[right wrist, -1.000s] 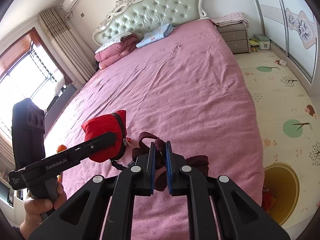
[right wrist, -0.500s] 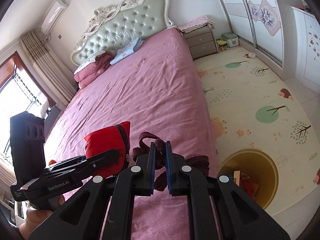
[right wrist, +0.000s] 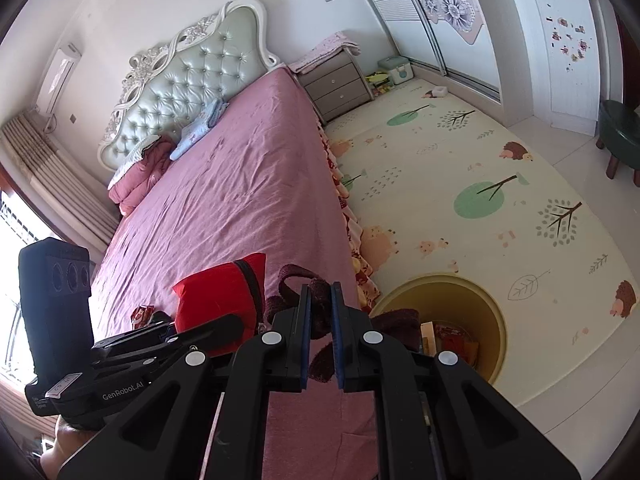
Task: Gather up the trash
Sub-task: 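Carry the red bag and strap to the wastebasket and release both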
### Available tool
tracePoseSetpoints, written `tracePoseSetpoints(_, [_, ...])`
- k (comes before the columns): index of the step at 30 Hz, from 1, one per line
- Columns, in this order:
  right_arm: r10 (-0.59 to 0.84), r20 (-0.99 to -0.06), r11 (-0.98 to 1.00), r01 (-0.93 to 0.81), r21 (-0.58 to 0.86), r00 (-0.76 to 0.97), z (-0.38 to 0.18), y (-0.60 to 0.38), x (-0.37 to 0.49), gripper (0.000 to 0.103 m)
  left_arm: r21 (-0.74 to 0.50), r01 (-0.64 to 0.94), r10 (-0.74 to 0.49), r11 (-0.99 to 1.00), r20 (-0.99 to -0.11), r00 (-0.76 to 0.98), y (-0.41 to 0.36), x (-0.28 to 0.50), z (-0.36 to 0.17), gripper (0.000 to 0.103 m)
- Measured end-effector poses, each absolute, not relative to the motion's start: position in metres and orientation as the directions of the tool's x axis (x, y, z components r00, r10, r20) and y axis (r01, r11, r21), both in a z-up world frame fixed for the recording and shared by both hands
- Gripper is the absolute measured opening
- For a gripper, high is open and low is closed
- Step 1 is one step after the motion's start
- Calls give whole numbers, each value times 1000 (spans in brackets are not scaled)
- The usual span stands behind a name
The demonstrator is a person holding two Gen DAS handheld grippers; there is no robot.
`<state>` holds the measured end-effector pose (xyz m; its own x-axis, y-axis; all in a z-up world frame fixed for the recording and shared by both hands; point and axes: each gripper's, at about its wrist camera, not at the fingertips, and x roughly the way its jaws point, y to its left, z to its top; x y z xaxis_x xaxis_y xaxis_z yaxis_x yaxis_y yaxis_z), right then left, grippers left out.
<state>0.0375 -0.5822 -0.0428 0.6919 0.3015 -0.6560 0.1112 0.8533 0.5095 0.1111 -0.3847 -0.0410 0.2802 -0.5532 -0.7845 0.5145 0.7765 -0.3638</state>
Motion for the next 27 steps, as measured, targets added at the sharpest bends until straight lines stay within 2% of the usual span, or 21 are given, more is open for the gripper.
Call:
tracePoseSetpoints(16, [276,-694,828,203,523,665,-79,-630,31,9,-358,571,-522,738,-840,149,-455,110,-92,30])
tracePoseSetpoints(18, [283,-694,821,207,532,662,-82,-633,33,12,-361,578,-518,732,-846,127,-461,110,-98,30])
tracePoseSetpoints(19, [288,-692,811,215,544,662,-83,-635,34,14,-359,578,-508,733,-854,113,-463,111,-101,36])
tracePoseSetpoints(20, [297,-688,799,222,559,662,-84,-637,34,23,-352,573,-490,740,-866,101,-465,112,-103,44])
tracePoseSetpoints(21, [302,-683,788,229,571,664,-85,-639,34,30,-349,566,-477,746,-874,90,-465,114,-106,67])
tracePoseSetpoints(22, [299,-681,783,236,575,668,-84,-642,33,38,-355,562,-483,747,-871,93,-462,115,-105,76])
tracePoseSetpoints(27, [283,-686,781,254,570,670,-84,-647,31,39,-315,564,-461,763,-877,134,-452,118,-99,80])
